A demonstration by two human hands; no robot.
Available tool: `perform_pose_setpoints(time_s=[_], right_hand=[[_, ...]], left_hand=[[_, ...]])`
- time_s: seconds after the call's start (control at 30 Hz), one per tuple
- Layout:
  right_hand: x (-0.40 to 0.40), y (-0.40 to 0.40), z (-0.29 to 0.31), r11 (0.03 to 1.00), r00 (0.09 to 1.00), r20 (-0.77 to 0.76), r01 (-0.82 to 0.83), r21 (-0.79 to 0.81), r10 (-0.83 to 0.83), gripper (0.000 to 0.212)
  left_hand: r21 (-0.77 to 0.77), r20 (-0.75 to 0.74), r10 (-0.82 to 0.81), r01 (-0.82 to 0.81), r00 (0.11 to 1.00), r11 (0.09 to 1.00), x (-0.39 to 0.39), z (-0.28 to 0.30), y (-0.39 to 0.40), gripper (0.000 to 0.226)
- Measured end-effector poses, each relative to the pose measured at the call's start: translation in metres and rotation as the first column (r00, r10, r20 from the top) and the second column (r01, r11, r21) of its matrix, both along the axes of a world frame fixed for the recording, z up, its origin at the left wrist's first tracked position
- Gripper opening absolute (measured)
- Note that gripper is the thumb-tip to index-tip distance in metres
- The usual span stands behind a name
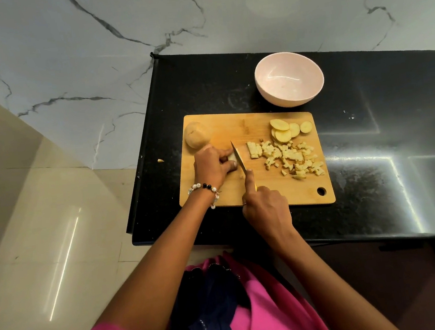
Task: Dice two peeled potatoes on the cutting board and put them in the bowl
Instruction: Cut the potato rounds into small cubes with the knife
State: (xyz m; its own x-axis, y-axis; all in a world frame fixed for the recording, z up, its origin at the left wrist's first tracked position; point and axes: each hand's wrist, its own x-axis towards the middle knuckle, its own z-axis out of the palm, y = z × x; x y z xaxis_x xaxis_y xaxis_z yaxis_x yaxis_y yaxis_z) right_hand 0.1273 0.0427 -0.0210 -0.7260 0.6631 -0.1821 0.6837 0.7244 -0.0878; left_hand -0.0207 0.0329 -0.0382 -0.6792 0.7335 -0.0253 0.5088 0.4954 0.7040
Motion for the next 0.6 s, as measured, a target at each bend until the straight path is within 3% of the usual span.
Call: perform_pose_setpoints(time_s=[0.3,0.6], right_hand=[[0.009,0.008,0.007,0.991,0.987,-0.098,0.123,-0.057,-0.128,0.058],[-0.005,0.001,0.009,0.99,0.993,-0.099,0.045,-0.135,-0.059,0.057]], left_hand=[[-0.01,0.007,0.026,-0.026,1.0,1.0,0.0,0.0,-0.004,0.045],[0.012,-0.027,0.071,-0.071,0.997,0.997,0.002,0.0,-0.007,0.034]])
